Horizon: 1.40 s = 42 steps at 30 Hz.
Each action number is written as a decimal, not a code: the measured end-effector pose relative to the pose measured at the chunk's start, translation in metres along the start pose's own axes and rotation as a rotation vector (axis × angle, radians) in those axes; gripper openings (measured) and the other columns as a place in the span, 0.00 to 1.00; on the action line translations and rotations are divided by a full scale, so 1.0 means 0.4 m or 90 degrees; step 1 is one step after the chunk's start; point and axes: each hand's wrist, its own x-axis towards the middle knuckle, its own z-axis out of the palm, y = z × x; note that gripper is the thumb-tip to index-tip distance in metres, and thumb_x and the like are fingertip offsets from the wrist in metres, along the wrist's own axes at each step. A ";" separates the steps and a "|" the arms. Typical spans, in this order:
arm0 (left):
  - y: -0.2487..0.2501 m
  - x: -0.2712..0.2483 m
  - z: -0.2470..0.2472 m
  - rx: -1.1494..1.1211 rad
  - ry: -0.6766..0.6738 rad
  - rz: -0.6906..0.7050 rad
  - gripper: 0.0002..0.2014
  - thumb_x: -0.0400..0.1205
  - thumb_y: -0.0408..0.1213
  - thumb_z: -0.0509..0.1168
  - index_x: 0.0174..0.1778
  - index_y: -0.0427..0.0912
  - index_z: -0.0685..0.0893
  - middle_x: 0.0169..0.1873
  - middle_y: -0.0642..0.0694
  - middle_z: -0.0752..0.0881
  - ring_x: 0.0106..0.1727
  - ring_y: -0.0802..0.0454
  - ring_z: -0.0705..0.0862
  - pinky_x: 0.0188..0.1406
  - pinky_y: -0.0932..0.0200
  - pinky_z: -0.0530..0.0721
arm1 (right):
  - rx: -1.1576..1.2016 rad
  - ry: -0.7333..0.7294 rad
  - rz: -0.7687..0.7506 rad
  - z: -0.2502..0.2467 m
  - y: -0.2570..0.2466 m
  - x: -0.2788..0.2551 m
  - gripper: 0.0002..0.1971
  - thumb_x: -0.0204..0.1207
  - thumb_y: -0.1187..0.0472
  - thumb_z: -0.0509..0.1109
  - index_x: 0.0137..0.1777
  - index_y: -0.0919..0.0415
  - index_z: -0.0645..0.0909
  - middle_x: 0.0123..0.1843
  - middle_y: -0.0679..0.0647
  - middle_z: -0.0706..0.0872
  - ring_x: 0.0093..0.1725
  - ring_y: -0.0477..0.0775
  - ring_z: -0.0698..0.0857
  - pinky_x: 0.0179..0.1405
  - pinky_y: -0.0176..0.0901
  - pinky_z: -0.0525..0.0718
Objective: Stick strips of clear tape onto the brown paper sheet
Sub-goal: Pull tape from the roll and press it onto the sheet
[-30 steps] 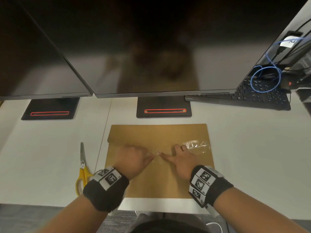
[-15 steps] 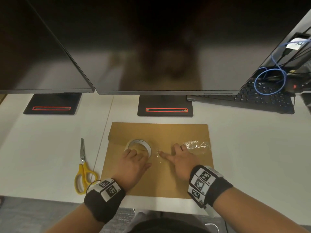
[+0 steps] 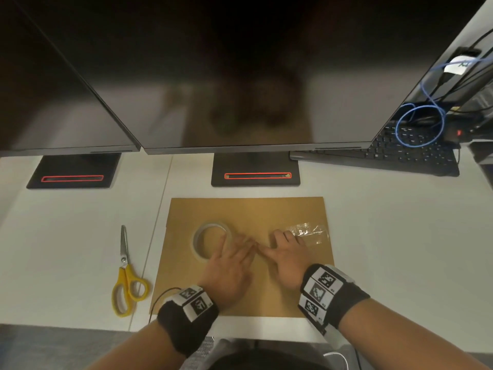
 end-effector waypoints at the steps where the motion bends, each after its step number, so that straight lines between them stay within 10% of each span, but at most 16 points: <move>1: 0.013 0.007 0.001 0.016 -0.033 0.013 0.32 0.84 0.53 0.54 0.81 0.42 0.58 0.81 0.47 0.59 0.83 0.43 0.53 0.74 0.35 0.34 | -0.002 0.029 -0.005 0.004 0.003 -0.005 0.28 0.69 0.60 0.62 0.72 0.44 0.71 0.64 0.59 0.75 0.63 0.64 0.75 0.62 0.63 0.76; 3: 0.034 0.019 -0.002 0.039 -0.076 -0.002 0.32 0.87 0.56 0.41 0.83 0.42 0.44 0.83 0.47 0.49 0.83 0.45 0.39 0.69 0.39 0.23 | 0.013 0.052 0.008 0.023 0.014 -0.013 0.26 0.63 0.54 0.61 0.64 0.47 0.79 0.54 0.56 0.83 0.54 0.59 0.81 0.51 0.58 0.85; 7: 0.055 0.026 -0.017 0.080 -0.117 -0.014 0.33 0.86 0.57 0.37 0.82 0.39 0.44 0.83 0.43 0.54 0.83 0.44 0.41 0.67 0.38 0.20 | 0.024 0.095 0.001 0.036 0.011 -0.023 0.30 0.61 0.49 0.55 0.65 0.49 0.79 0.52 0.52 0.84 0.56 0.52 0.73 0.55 0.53 0.82; 12: 0.073 0.048 -0.052 0.109 -0.153 0.001 0.33 0.87 0.56 0.42 0.81 0.35 0.55 0.80 0.40 0.61 0.83 0.41 0.45 0.69 0.37 0.22 | 0.036 0.065 0.064 0.013 0.042 -0.048 0.31 0.61 0.48 0.53 0.66 0.48 0.79 0.57 0.53 0.84 0.57 0.55 0.84 0.57 0.58 0.82; 15: 0.084 0.062 -0.070 0.128 -0.178 0.016 0.32 0.87 0.55 0.46 0.79 0.33 0.60 0.81 0.38 0.58 0.83 0.41 0.45 0.74 0.35 0.27 | 0.039 0.031 0.058 0.009 0.075 -0.059 0.33 0.68 0.48 0.52 0.77 0.43 0.64 0.74 0.58 0.68 0.76 0.61 0.66 0.76 0.63 0.57; 18: 0.094 0.084 -0.078 0.139 -0.206 0.035 0.30 0.86 0.52 0.49 0.78 0.32 0.64 0.81 0.34 0.56 0.82 0.41 0.52 0.79 0.36 0.34 | 0.037 0.036 0.071 0.002 0.093 -0.067 0.30 0.73 0.48 0.55 0.78 0.38 0.59 0.76 0.60 0.64 0.77 0.60 0.61 0.77 0.63 0.53; 24: 0.123 0.114 -0.085 0.114 -0.186 0.041 0.35 0.80 0.45 0.58 0.80 0.39 0.51 0.74 0.30 0.67 0.73 0.33 0.67 0.80 0.39 0.53 | 0.022 0.023 0.095 0.003 0.110 -0.067 0.31 0.75 0.48 0.60 0.79 0.46 0.59 0.73 0.59 0.65 0.75 0.61 0.64 0.78 0.57 0.54; 42: 0.145 0.142 -0.091 0.178 -0.183 0.045 0.42 0.78 0.54 0.57 0.82 0.44 0.43 0.78 0.35 0.57 0.67 0.33 0.74 0.80 0.35 0.43 | 0.044 -0.017 0.115 -0.005 0.168 -0.110 0.29 0.78 0.50 0.61 0.77 0.34 0.57 0.81 0.57 0.54 0.82 0.63 0.48 0.78 0.69 0.44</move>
